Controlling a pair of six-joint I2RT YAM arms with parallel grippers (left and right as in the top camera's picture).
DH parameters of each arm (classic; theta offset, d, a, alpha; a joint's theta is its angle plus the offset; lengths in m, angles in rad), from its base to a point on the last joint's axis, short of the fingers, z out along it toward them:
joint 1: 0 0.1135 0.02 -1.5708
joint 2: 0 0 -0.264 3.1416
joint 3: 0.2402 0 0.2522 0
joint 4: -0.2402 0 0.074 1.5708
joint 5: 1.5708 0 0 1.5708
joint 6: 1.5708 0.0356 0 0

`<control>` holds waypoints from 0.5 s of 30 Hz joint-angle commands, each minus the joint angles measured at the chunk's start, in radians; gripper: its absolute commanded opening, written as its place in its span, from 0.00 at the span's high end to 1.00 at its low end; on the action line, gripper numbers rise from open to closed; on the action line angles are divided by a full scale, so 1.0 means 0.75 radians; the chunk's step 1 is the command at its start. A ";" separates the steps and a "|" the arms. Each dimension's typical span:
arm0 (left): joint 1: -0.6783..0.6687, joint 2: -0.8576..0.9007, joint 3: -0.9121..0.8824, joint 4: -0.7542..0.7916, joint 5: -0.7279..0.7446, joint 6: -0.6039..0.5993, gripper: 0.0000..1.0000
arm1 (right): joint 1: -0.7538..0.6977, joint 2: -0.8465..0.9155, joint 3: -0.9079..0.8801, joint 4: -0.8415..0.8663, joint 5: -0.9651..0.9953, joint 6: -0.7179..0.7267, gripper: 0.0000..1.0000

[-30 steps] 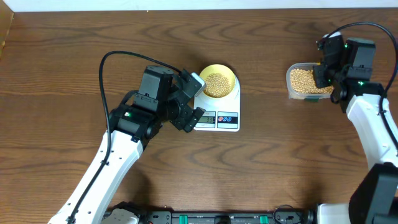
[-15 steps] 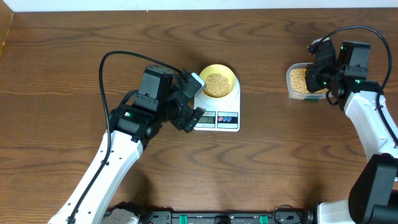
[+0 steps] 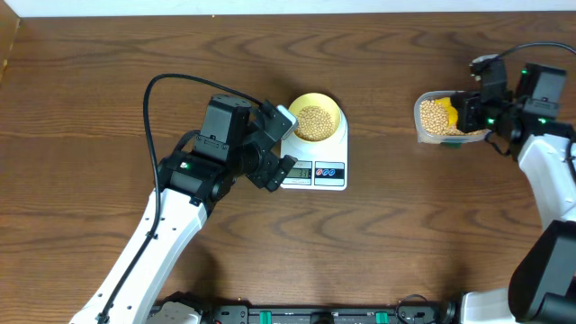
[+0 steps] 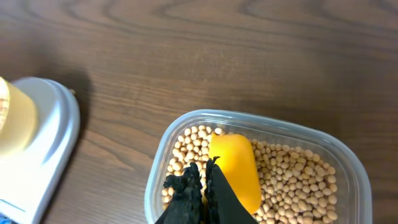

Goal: Scoop item into bowl and weigh 50g on scale

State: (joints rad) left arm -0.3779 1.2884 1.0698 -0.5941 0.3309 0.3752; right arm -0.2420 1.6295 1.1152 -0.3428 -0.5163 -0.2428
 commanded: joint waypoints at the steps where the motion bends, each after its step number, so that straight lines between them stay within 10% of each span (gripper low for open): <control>1: -0.002 -0.019 -0.009 0.001 0.000 0.022 0.13 | -0.033 0.015 0.002 -0.003 -0.198 0.054 0.99; 15: -0.002 -0.019 -0.009 0.001 0.000 0.022 0.13 | -0.082 0.015 0.002 -0.007 -0.268 0.099 0.99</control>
State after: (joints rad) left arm -0.3779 1.2884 1.0698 -0.5941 0.3309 0.3752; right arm -0.2928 1.6295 1.1152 -0.3466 -0.6796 -0.1947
